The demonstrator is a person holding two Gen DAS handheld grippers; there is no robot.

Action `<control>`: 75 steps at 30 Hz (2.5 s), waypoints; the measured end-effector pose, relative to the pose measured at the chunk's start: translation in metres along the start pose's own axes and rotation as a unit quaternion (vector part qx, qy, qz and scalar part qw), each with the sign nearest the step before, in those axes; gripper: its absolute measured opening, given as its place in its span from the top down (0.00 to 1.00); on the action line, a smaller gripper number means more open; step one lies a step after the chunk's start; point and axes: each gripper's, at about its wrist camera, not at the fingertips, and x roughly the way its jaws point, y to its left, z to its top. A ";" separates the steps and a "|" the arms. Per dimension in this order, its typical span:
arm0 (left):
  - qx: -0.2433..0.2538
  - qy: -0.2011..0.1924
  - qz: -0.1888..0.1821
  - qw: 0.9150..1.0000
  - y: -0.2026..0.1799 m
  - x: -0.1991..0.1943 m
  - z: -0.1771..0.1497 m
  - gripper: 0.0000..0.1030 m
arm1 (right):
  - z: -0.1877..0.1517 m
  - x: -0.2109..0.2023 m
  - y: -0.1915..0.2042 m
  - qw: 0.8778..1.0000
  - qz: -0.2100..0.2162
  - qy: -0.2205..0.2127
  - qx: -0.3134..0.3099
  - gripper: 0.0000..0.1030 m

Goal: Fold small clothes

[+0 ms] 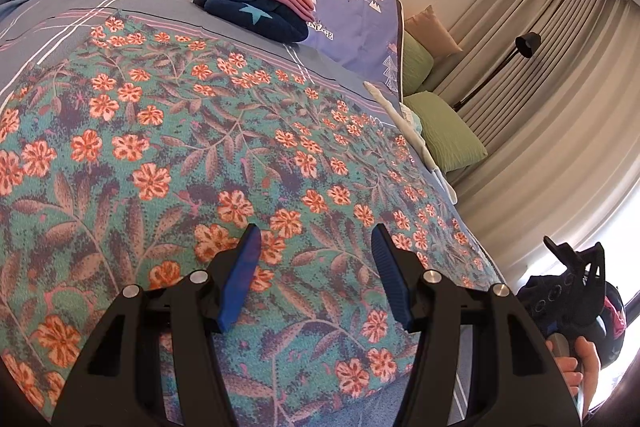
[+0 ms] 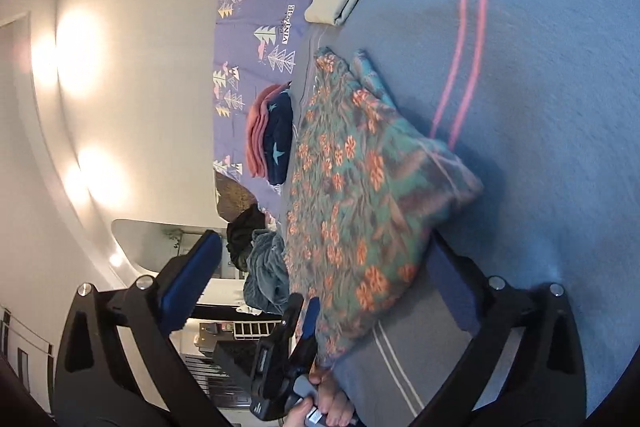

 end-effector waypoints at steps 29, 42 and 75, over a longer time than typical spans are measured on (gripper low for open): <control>-0.002 -0.004 -0.007 1.000 0.000 0.000 0.000 0.43 | 0.010 0.043 0.022 0.991 -0.091 -0.023 -0.092 0.02; -0.005 -0.008 -0.014 1.000 0.000 0.000 -0.002 0.42 | 0.015 0.040 0.009 0.999 0.019 -0.014 -0.042 0.02; -0.033 0.024 -0.117 0.992 -0.024 0.015 0.032 0.42 | -0.049 0.047 0.076 0.933 -0.044 -0.017 -0.357 0.93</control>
